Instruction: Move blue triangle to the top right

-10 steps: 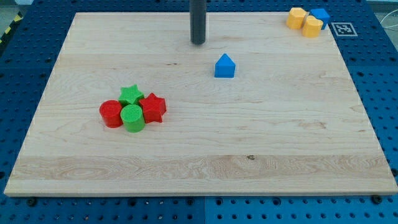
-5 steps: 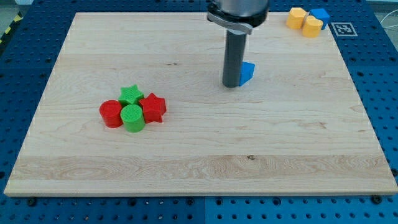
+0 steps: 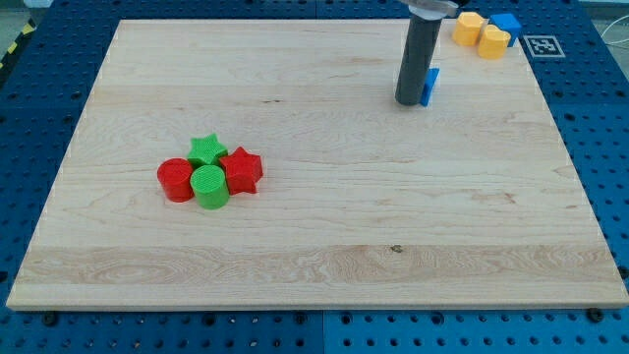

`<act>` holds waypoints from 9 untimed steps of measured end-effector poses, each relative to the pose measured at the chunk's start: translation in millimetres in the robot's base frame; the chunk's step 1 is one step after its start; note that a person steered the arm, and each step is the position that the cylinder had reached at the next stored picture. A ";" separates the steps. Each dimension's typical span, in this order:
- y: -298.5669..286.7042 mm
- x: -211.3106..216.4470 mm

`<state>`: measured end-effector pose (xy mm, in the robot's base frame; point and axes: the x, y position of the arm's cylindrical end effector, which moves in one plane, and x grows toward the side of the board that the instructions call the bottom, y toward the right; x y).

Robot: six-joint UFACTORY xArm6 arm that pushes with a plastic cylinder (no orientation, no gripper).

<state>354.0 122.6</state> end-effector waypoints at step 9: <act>91.8 -75.5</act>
<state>278.5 214.5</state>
